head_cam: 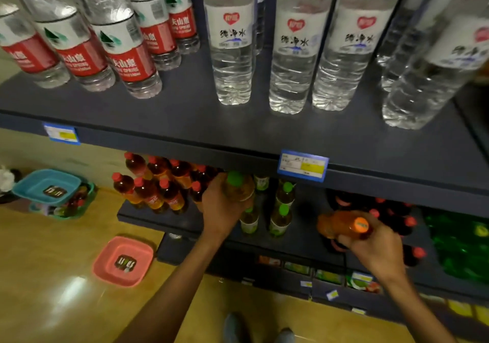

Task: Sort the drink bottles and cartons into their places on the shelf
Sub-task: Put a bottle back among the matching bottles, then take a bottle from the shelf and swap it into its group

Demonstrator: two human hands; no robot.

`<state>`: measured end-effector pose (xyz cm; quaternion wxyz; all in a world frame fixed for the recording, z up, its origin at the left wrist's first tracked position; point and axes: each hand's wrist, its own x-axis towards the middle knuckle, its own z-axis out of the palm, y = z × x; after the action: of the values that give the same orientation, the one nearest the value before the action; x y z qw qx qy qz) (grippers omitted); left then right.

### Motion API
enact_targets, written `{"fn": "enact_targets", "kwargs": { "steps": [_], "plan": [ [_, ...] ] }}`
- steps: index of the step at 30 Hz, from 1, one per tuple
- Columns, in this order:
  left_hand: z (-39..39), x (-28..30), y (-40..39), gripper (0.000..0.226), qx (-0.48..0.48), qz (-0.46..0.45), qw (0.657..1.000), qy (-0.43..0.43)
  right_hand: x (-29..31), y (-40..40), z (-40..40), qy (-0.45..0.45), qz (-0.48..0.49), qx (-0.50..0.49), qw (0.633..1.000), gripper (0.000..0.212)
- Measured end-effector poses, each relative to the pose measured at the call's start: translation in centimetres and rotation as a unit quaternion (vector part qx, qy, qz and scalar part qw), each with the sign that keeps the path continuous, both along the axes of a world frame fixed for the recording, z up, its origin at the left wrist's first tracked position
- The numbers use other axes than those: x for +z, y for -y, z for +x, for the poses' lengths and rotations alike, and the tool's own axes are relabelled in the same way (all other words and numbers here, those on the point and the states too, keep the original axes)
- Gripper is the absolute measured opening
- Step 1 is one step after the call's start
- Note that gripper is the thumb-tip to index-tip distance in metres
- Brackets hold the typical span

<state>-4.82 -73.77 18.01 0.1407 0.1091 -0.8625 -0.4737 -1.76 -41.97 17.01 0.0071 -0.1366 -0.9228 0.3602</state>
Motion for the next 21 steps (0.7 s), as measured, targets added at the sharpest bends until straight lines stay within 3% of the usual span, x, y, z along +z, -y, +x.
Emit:
{"fn": "enact_targets", "kwargs": {
  "steps": [3, 7, 9, 12, 19, 21],
  "plan": [
    [-3.6, -1.5, -0.8, 0.051, -0.015, -0.013, 0.999, 0.037, 0.0, -0.1, 1.2, 0.002, -0.008, -0.019, 1.0, 0.066],
    [-7.4, -4.4, -2.2, 0.063, -0.022, 0.05, 0.988, 0.143, -0.3, -0.5, 2.0, -0.01, 0.002, -0.033, 0.999, 0.068],
    [-8.9, -6.3, -2.4, 0.064, -0.012, 0.091, 0.959, 0.267, -0.7, -0.7, 2.1, -0.021, 0.002, -0.04, 0.999, 0.067],
    [-9.9, -8.7, -1.7, 0.039, -0.063, 0.147, 0.902, 0.401, -1.2, -0.7, 2.2, -0.029, 0.009, -0.053, 0.998, 0.066],
    [-12.3, -11.6, -1.9, 0.063, -0.099, 0.037, 0.842, 0.529, -1.4, -1.0, 3.4, -0.012, 0.008, -0.08, 0.997, 0.064],
    [-12.9, -12.1, -2.2, 0.069, -0.087, -0.012, 0.853, 0.515, -1.1, -1.0, 4.0, -0.012, 0.016, -0.085, 0.996, 0.064]
  ]
}}
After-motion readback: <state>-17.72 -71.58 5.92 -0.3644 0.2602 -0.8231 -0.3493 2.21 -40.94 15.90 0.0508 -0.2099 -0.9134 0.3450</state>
